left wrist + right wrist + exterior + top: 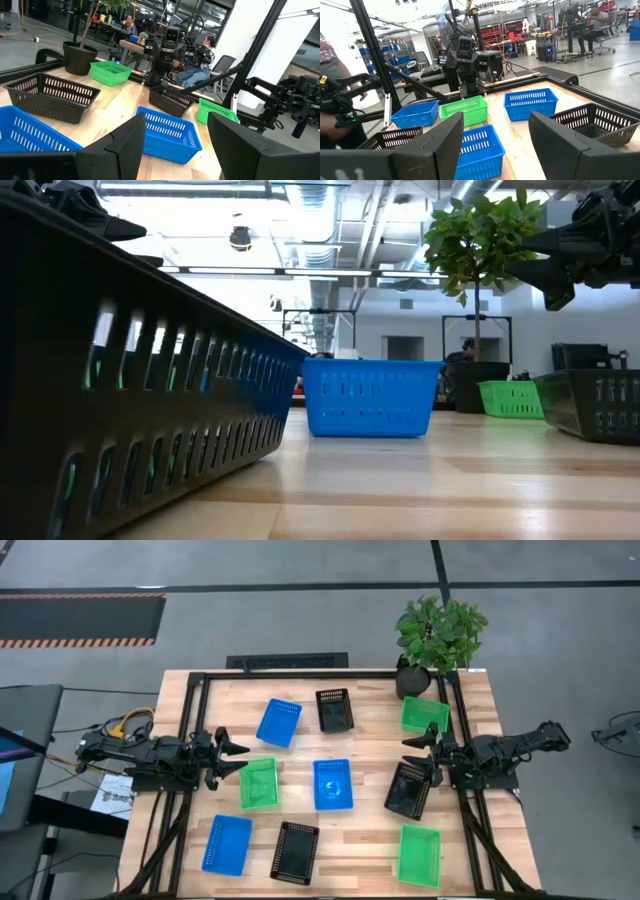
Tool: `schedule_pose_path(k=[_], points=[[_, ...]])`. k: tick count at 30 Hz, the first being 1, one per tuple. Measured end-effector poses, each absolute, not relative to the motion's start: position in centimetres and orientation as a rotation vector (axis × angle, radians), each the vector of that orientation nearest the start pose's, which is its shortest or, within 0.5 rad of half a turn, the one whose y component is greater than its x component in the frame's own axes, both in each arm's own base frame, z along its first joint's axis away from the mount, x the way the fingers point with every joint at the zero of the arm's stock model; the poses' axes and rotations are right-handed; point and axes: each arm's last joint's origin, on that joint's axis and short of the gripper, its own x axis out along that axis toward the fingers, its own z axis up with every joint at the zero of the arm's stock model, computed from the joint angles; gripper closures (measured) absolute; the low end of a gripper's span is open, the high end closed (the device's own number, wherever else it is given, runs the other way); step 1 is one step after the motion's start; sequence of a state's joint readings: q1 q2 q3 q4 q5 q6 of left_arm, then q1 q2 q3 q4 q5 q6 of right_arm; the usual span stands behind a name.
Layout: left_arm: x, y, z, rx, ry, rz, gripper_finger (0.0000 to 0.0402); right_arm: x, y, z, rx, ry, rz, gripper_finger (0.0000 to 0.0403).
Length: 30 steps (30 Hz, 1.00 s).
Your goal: Stack baskets by color
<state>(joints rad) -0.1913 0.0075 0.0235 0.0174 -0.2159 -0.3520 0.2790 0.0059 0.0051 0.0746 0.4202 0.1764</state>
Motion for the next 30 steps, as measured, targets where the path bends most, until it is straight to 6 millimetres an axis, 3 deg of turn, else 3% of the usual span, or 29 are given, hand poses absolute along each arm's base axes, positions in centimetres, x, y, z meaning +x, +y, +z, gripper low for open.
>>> schedule_pose_path(k=[26, 30], points=[[9.54, -1.22, 17.26, -0.359, -0.037, 0.019, 0.0198, 9.46, 1.48, 17.17, 0.201, -0.081, -0.135, 0.0154], [9.54, -1.14, 17.27, -0.245, -0.039, 0.045, 0.0198, 9.46, 1.48, 17.18, 0.201, -0.081, -0.135, 0.0154]])
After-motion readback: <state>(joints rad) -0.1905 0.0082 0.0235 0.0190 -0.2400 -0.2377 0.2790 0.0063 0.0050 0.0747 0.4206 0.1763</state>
